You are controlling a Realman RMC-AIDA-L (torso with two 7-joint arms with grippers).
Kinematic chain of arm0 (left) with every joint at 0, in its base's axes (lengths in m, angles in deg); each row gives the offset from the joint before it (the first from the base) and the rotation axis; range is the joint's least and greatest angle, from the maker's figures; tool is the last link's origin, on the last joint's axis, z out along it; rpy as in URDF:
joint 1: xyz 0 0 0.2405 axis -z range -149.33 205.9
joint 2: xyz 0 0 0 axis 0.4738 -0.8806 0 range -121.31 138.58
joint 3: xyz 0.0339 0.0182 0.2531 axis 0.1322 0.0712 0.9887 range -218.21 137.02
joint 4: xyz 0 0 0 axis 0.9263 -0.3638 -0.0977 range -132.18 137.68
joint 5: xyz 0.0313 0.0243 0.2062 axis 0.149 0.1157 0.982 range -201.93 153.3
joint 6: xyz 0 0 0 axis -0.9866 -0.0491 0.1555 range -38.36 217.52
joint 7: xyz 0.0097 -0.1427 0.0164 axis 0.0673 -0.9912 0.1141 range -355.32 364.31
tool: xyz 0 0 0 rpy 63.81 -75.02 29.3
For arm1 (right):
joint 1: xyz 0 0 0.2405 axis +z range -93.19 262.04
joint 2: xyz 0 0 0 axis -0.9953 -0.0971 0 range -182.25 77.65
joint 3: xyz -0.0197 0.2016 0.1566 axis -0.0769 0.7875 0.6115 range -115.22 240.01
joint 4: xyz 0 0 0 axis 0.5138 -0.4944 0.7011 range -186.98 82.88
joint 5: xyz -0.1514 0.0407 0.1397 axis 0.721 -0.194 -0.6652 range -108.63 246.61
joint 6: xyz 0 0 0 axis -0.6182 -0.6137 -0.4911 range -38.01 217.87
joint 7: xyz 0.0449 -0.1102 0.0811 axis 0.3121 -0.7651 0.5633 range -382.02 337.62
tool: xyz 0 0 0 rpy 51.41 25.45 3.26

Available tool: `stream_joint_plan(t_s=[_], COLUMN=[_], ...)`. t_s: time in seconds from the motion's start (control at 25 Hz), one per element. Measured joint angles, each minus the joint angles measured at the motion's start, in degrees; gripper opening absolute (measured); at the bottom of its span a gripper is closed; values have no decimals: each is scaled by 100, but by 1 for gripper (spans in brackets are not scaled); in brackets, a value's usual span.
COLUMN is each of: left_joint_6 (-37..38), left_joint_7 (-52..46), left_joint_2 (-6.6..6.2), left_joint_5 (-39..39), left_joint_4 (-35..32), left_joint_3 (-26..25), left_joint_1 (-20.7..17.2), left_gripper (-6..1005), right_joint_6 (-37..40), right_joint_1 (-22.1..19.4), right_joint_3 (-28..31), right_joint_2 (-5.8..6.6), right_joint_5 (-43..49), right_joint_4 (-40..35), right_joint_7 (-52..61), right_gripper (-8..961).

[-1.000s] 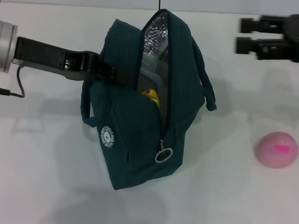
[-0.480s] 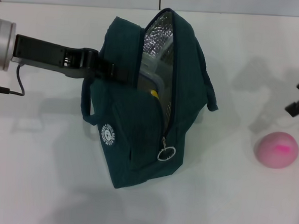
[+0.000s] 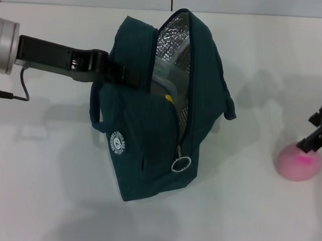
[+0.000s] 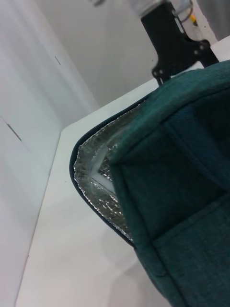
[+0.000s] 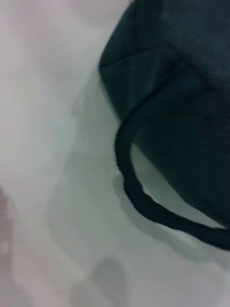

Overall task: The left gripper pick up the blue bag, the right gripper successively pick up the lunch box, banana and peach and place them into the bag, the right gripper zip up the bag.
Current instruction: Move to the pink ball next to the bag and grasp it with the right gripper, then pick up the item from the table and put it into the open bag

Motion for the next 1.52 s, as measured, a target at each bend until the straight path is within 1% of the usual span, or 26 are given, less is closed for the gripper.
stream_joint_plan(t_s=[0.12,0.36,0.52,0.68,1.0,1.08,1.16,1.24,1.36,1.44,1.48,1.52], left_joint_6=[-44,-115,-138,-140,-141,-140,-140,-140,-140,-138,-137,-138], left_joint_7=[0,-2,-2,-2,-2,-2,-2,-2,-2,1,10,26], left_joint_2=[-11,-15,-11,-10,-26,-32,-34,-34,-25,-21,-18,-16], left_joint_5=[0,0,0,0,0,0,0,0,0,0,0,0], left_joint_4=[0,5,15,17,18,18,18,18,18,18,18,18], left_joint_3=[0,0,0,0,0,0,0,0,1,5,7,7], left_joint_1=[21,49,49,40,35,23,15,7,4,0,-6,-15], left_gripper=[34,33,33,33,34,34,33,33,33,33,33,33], right_joint_6=[-209,-436,-470,-471,-425,-420,-401,-324,-200,-212,-232,-286], right_joint_1=[63,219,346,356,349,318,280,246,208,122,75,-10], right_joint_3=[-262,-336,-372,-377,-369,-316,-74,461,1302,1731,1842,1945], right_joint_2=[-29,-135,-144,-142,-146,-122,-95,-86,-35,17,42,76], right_joint_5=[85,211,223,223,226,225,222,209,-11,-479,-733,-1214], right_joint_4=[269,735,975,980,923,796,612,335,-81,-291,-338,-368], right_joint_7=[-4,-79,-89,-190,-280,-259,-223,-207,-239,-302,-353,-469], right_gripper=[754,745,719,692,331,239,203,168,122,103,94,84])
